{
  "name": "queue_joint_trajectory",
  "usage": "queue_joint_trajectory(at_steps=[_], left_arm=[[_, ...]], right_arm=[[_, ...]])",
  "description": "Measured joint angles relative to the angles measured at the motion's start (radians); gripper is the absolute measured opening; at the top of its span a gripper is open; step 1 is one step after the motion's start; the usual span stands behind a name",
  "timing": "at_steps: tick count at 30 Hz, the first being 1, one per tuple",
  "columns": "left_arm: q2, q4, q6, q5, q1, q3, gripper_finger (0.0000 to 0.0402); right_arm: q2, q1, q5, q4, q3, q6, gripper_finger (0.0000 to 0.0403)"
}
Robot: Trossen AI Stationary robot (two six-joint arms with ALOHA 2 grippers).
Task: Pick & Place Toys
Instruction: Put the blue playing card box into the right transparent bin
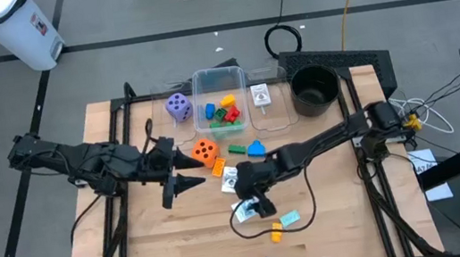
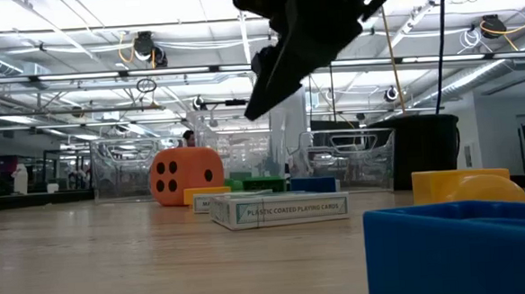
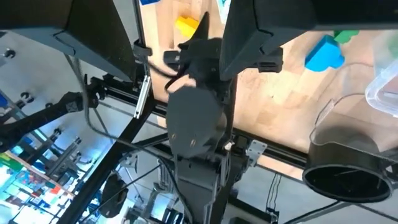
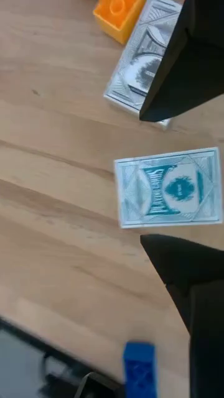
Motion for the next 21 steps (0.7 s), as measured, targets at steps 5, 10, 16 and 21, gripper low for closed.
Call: queue_joint_trajectory(at_steps=[5, 10, 16, 21], left_arm=[[0.000, -0.001, -0.012, 0.000, 0.000, 0.000, 0.0241], [0.000, 0.000, -0.023, 0.000, 0.000, 0.000, 0.0241], [0.000, -0.001, -0.038, -0.001, 0.000, 0.000, 0.0241], [0.000, -0.001, -0.038, -0.001, 0.000, 0.000, 0.0241]], right_arm=[[0.043, 0.000, 0.008, -0.007, 0.000, -0.036, 0.0340], [0.093, 0.010, 0.010, -0.005, 0.000, -0.046, 0.0357], [0.129, 0.033, 0.009, -0.007, -0.001, -0.048, 0.0353], [0.142, 0.060, 0.103, -0.009, -0.009, -0.050, 0.0354]])
